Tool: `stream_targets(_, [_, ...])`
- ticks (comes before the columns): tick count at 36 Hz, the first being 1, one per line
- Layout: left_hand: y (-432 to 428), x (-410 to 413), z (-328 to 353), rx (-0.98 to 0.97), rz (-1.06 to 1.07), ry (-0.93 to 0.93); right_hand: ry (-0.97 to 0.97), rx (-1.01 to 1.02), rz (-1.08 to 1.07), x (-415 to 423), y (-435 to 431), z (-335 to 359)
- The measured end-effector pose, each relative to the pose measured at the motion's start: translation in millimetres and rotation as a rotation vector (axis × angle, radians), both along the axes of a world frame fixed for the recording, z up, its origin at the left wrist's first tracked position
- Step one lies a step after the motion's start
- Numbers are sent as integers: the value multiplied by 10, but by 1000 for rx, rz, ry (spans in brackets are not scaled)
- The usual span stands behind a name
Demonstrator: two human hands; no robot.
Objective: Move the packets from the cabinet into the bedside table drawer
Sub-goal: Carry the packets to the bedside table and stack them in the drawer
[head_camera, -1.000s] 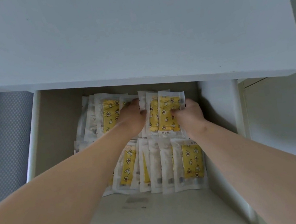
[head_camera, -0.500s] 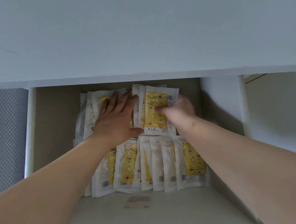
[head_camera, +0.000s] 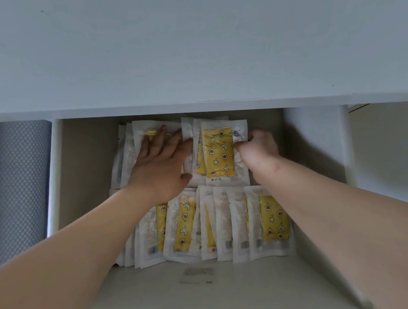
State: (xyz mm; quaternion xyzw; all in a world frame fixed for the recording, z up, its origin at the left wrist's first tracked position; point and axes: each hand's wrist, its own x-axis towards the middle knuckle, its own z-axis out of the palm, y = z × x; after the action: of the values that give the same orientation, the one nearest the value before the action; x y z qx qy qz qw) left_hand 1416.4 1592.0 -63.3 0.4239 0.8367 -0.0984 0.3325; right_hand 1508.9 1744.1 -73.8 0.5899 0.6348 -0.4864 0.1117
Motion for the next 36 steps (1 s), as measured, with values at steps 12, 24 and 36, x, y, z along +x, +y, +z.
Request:
stream_targets(12, [455, -135, -31, 234, 191, -67, 149, -69, -88, 133, 71, 0])
stream_targets(24, [490, -127, -106, 181, 103, -59, 80, -72, -35, 174, 74, -34])
stream_targets(36, [395, -283, -23, 181, 148, -79, 112, -103, -74, 44, -53, -39])
